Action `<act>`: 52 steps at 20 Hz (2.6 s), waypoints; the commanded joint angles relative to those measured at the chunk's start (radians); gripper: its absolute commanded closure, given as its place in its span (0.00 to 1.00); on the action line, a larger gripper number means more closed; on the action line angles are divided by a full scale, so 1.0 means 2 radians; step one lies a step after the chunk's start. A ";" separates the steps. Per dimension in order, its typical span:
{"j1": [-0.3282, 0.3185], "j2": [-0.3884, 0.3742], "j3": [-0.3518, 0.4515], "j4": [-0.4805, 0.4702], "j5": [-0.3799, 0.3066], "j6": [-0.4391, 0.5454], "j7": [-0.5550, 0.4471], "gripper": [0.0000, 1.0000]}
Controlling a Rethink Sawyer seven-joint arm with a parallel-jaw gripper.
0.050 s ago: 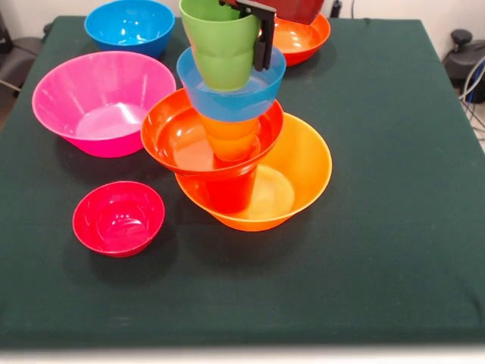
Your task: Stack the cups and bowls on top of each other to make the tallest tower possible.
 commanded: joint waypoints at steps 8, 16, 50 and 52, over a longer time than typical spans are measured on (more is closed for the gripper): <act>0.008 0.019 0.030 0.057 -0.005 -0.035 0.037 1.00; 0.009 0.021 0.030 0.055 -0.007 -0.035 0.037 0.00; 0.011 0.023 0.027 0.042 -0.009 -0.021 0.039 0.00; 0.011 0.024 0.027 0.041 -0.009 -0.021 0.039 0.00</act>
